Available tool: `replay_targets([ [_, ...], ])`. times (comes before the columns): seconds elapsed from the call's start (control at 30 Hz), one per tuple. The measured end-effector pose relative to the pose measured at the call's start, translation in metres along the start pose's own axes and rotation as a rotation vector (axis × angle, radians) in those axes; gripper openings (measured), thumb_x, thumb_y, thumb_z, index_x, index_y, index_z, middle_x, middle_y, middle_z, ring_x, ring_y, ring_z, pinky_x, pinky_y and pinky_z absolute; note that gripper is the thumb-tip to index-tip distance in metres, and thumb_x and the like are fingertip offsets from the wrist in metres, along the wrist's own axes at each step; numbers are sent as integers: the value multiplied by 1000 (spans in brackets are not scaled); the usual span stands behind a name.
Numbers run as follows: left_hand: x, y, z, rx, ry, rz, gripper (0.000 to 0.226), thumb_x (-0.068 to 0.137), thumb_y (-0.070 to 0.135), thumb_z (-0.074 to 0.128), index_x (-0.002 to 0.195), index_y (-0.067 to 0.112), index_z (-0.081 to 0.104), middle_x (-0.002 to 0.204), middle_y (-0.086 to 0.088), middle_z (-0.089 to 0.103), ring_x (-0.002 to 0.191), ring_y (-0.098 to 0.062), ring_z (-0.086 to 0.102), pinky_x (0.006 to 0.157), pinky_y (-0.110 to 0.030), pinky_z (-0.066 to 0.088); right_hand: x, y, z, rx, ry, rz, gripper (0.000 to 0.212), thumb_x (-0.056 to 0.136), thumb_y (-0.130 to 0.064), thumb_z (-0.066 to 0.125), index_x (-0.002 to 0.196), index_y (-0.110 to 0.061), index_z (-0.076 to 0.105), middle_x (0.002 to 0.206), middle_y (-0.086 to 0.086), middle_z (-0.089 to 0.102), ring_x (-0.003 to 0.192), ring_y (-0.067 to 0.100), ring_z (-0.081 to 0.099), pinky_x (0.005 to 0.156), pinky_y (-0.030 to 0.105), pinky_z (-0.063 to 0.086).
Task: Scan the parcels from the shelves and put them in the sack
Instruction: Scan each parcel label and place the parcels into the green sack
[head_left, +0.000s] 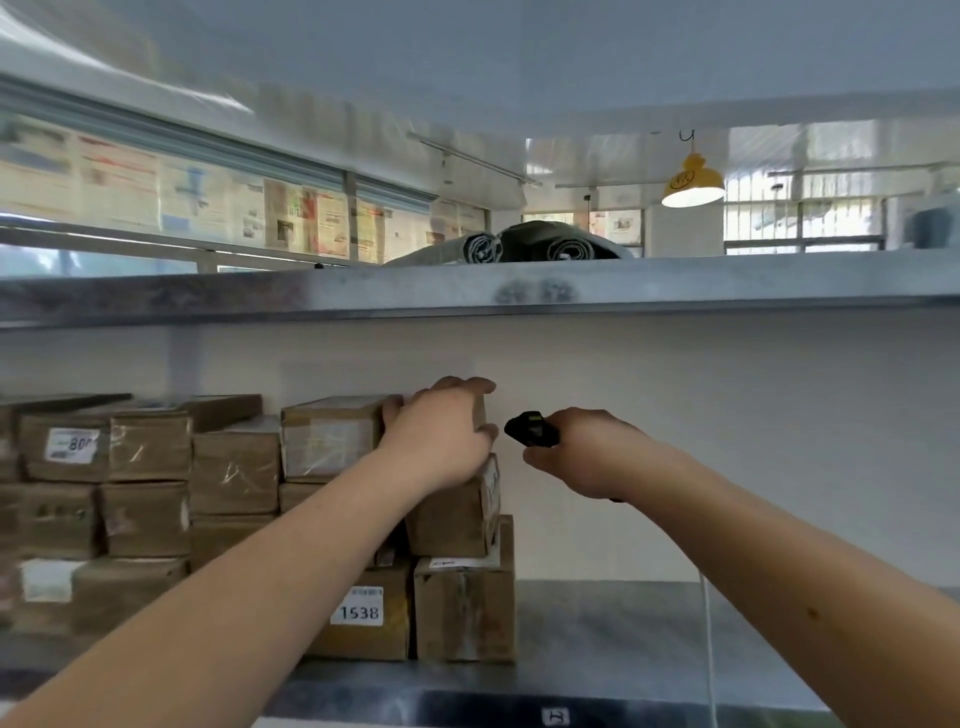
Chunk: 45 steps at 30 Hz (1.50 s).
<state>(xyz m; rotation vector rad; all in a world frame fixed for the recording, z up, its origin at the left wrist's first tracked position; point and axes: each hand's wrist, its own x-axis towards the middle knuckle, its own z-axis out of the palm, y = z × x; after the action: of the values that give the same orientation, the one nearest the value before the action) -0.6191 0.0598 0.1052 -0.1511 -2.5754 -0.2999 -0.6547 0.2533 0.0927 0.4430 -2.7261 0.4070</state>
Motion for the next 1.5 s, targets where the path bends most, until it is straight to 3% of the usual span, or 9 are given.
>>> replay_targets([
  [0.23,3,-2,-8,81,83,57,69,94,60,57,155,30,45,157,-4,46,138,-31,49,111,-52,45,-3,7,7,37,-31,85,38,93,-61,57,108,-27,59,86,2,66,63,20,62,43,23,41],
  [0.43,5,-4,4,336,108,127,52,95,69,45,116,26,65,113,-2,65,101,-27,59,79,-42,42,-11,7,10,65,-39,126,38,95,-61,57,109,-26,59,88,4,65,62,21,60,40,21,39],
  [0.6,9,-8,13,-121,89,120,47,98,62,50,121,29,73,128,1,66,117,-25,61,86,-33,50,-12,6,13,49,-36,134,39,95,-61,57,109,-25,60,88,4,65,65,21,63,44,24,41],
  [0.73,18,-8,10,-419,128,-17,37,107,44,49,92,20,74,101,-2,72,100,-25,67,72,-26,43,-10,7,9,37,-17,144,41,95,-61,58,114,-25,60,89,3,65,71,22,65,48,28,43],
  [0.8,23,-8,12,-578,85,-139,26,106,39,53,116,23,72,122,-2,69,110,-22,64,83,-27,46,-10,7,8,37,-16,148,41,95,-61,58,115,-25,60,89,3,64,72,22,65,49,28,44],
  [0.93,24,-9,19,-943,-25,-368,61,103,41,59,158,25,39,155,-6,48,124,-28,53,92,-32,40,-7,4,8,41,-18,153,41,96,-60,57,114,-23,59,89,5,64,73,23,65,50,28,45],
  [1.13,21,-20,24,-1193,98,-257,63,89,21,79,138,48,50,132,3,64,108,-19,66,82,-33,60,-10,5,7,79,15,137,37,93,-62,59,113,-30,60,86,1,66,69,21,66,45,27,44],
  [1.33,7,-29,17,-1144,1,78,112,62,14,92,142,69,36,124,28,57,117,-7,61,83,-24,60,-31,13,-7,72,25,129,40,92,-64,58,120,-36,62,88,-1,67,67,22,69,41,28,51],
  [1.5,-4,-19,13,-935,-43,243,123,62,16,87,147,74,20,151,6,31,128,-17,49,95,-26,57,-59,14,-15,16,52,134,44,94,-63,57,126,-34,64,85,-5,65,62,14,63,40,21,39],
])
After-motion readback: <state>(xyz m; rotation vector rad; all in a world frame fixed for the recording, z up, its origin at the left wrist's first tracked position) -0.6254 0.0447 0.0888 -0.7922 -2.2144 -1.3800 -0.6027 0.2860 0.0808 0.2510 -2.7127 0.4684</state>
